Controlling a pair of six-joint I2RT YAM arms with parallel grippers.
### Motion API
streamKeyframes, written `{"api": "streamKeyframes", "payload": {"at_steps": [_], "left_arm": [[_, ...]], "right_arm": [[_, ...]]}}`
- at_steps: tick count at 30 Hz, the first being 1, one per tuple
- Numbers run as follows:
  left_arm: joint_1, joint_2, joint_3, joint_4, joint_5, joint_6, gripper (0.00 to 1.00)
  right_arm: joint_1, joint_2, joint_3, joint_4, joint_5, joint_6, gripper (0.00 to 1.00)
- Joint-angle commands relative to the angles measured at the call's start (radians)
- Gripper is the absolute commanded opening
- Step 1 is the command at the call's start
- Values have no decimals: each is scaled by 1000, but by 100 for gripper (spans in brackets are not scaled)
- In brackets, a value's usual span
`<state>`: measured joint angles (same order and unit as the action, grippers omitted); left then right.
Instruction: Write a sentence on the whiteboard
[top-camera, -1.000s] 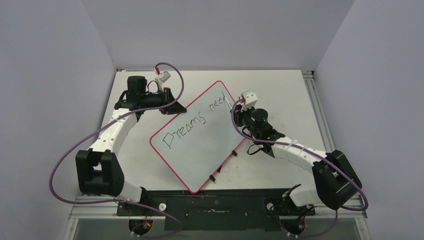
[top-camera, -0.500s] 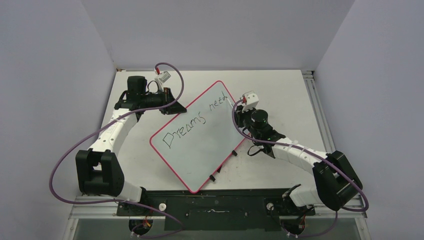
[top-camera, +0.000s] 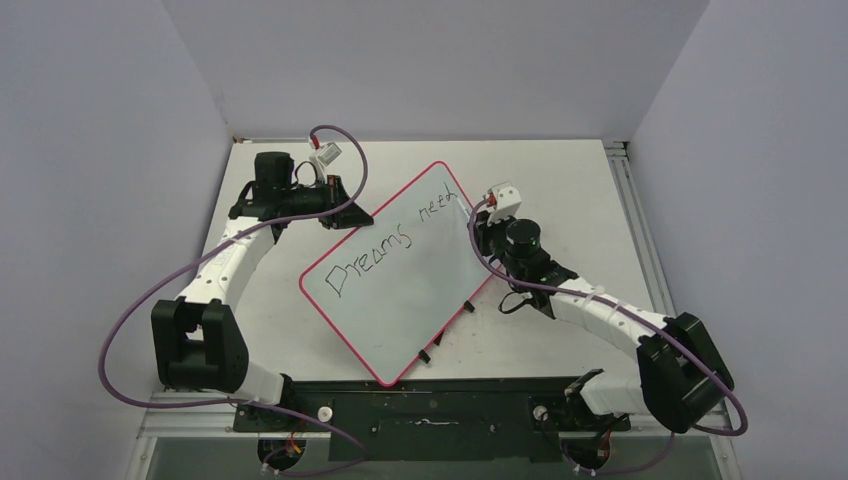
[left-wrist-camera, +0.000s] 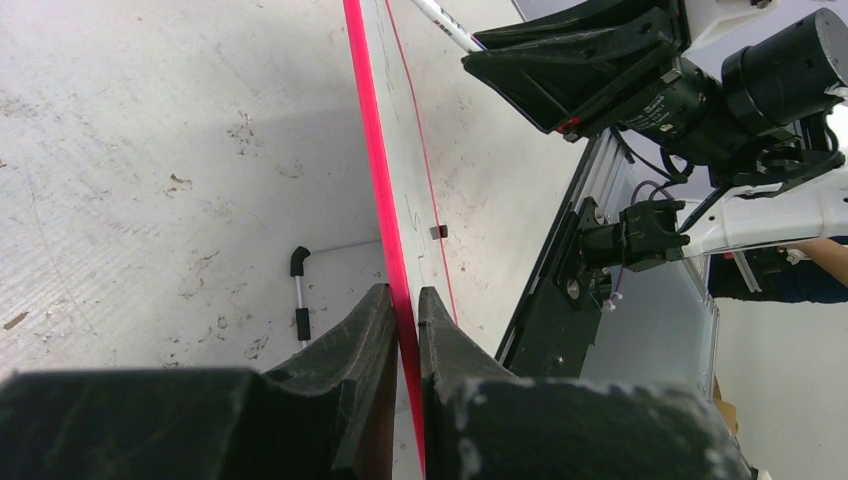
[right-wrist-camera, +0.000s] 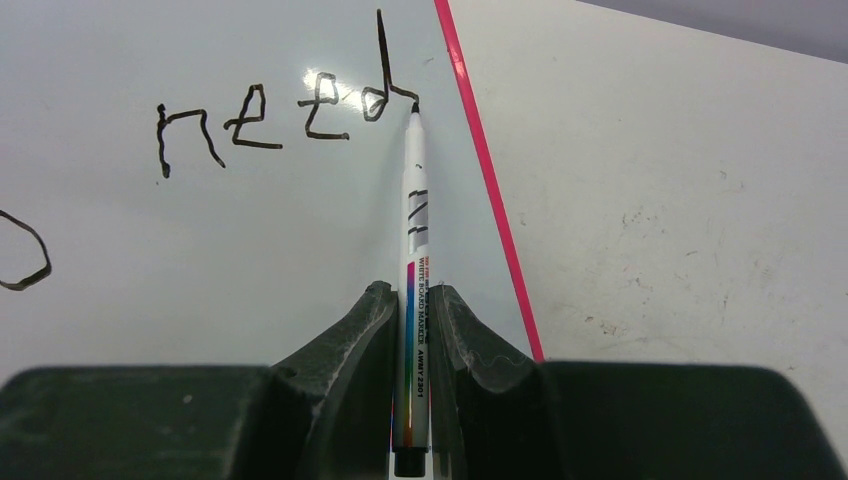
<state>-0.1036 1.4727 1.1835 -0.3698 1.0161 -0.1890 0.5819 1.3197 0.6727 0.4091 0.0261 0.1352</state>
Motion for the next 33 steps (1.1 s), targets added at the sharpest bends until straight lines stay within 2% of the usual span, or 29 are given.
{"api": "streamKeyframes", "payload": {"at_steps": [1, 6, 16, 25, 27, 33], "left_arm": [[-1, 18, -5, 6, 40, 26, 4], [-1, 26, -3, -3, 26, 31, 17], [-1, 34, 2, -20, 11, 45, 34], [-1, 11, -2, -6, 8, 39, 58], [-1, 2, -4, 1, 4, 37, 67], [-1, -48, -19, 43, -27, 24, 79]], "right_arm": [[0, -109, 53, -46, -6, -7, 5], [0, -206, 43, -108, 9, -5, 5], [3, -332, 39, -216, 17, -1, 5], [6, -414, 44, -297, 28, 3, 5], [7, -432, 44, -315, 28, 3, 5], [11, -473, 45, -373, 22, 3, 5]]}}
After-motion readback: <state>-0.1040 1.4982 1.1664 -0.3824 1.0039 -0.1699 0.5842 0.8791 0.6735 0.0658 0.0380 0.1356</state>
